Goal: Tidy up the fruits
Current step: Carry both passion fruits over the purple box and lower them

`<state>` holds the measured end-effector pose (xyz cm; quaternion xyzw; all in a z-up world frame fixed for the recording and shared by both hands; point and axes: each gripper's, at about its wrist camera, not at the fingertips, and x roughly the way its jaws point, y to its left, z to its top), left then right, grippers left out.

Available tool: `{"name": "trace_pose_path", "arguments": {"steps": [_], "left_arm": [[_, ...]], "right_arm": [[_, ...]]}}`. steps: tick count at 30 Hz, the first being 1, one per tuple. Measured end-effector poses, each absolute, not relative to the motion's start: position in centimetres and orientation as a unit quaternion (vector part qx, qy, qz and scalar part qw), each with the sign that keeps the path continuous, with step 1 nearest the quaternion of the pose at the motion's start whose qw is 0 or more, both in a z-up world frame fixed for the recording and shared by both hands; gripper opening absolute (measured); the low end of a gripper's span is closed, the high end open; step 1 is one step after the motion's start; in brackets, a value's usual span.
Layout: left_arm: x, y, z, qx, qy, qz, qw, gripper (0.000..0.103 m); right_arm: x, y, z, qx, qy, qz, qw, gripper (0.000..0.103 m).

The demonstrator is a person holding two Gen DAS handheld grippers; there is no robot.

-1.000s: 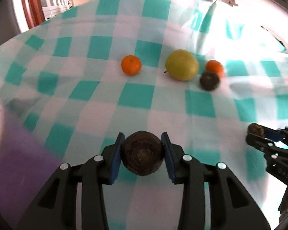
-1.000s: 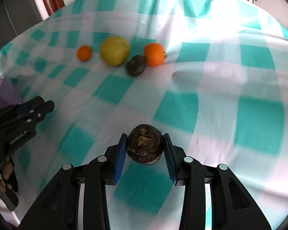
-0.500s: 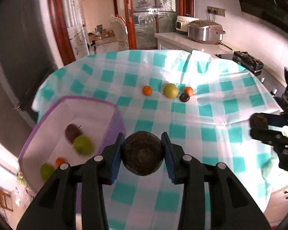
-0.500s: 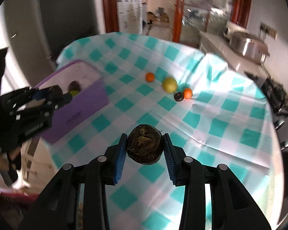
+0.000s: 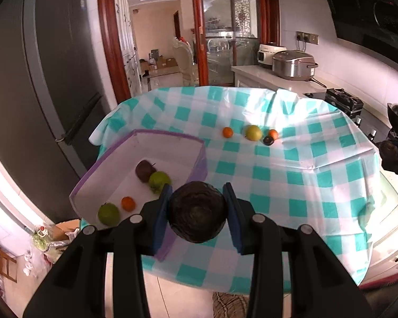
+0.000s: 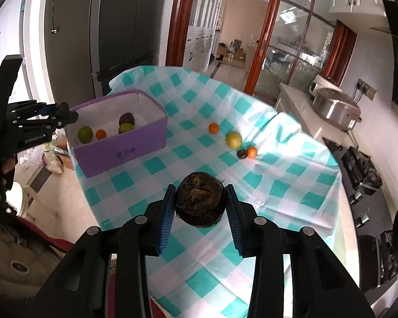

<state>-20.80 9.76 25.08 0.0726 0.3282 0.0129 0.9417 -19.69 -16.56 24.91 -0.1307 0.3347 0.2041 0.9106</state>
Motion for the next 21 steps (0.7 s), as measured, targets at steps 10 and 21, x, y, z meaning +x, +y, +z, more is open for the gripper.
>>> {"name": "trace_pose_path", "arguments": {"steps": [10,21], "left_arm": [[-14.9,18.3,20.8,-0.021,0.381,0.079,0.921,0.04],[-4.1,26.4,14.4,-0.069,0.497,0.126,0.856,0.04]], "right_arm": [[-10.7,-8.1,21.2,-0.11,0.399,0.302,0.859,0.038],[5.6,13.5,16.1,-0.214,0.469,0.4,0.758,0.038]]}}
